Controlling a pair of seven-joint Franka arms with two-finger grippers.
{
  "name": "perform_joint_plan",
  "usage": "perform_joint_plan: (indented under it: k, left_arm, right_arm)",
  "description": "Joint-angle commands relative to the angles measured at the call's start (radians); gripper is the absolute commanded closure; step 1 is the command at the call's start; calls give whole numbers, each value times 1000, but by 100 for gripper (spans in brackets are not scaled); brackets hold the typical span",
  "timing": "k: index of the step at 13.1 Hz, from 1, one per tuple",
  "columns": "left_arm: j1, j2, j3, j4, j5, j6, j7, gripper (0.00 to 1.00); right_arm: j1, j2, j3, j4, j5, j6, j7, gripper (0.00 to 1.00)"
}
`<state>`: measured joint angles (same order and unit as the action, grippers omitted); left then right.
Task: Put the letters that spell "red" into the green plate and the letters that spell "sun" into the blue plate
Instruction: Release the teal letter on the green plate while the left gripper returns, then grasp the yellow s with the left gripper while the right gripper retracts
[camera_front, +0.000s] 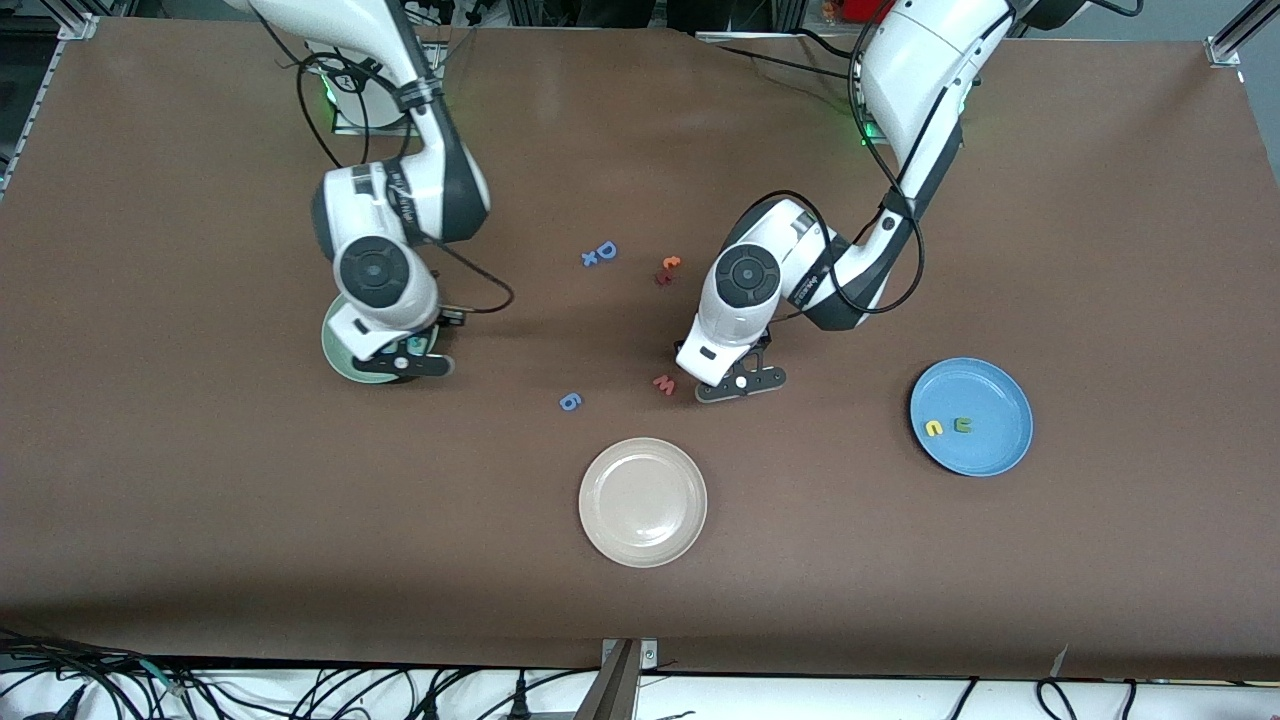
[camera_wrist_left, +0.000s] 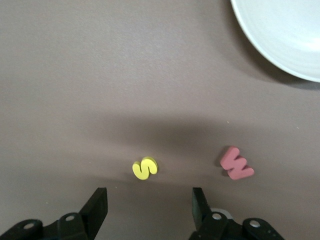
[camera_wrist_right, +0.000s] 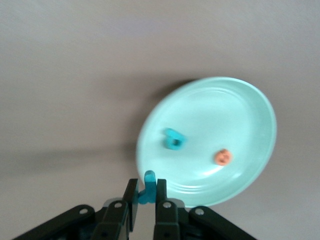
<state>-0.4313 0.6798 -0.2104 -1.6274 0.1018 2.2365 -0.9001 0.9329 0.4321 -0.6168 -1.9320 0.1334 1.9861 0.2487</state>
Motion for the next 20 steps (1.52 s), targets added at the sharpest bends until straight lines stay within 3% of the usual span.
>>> perform_joint_plan:
  k: [1, 4, 5, 6, 7, 8, 9, 12, 15, 20]
  left_arm:
    - [3, 32, 5, 27, 24, -20, -35, 26]
    - [16, 43, 6, 24, 16, -18, -160, 28]
    - [16, 44, 6, 21, 16, -18, -177, 28]
    - [16, 47, 5, 23, 13, -18, -197, 28]
    - [19, 52, 5, 26, 12, -18, -239, 29]
    - [20, 56, 6, 27, 13, -17, -270, 29]
    - [19, 58, 6, 27, 13, -15, -275, 29]
    - [16, 81, 5, 35, 12, -12, -309, 29]
    - [8, 93, 5, 37, 15, -9, -326, 30]
    - [8, 87, 0, 67, 21, -9, -310, 30]
  right_arm:
    - [12, -50, -50, -167, 6, 95, -107, 100]
    - [12, -46, -69, -293, 8, 258, -154, 100]
    - [12, -44, -67, -298, 17, 258, -154, 97]
    - [12, -39, -67, -298, 26, 258, -154, 88]
    - [12, -36, -67, -297, 31, 258, -155, 69]
    - [12, -30, -67, -294, 38, 257, -151, 20]
    - [12, -30, -66, -291, 64, 255, -152, 0]
    - [14, -35, -64, -227, 69, 170, -154, 0]
    - [12, -39, -70, -67, 72, -28, -146, 0]
    - [15, -41, -141, 200, 71, -301, -212, 0]
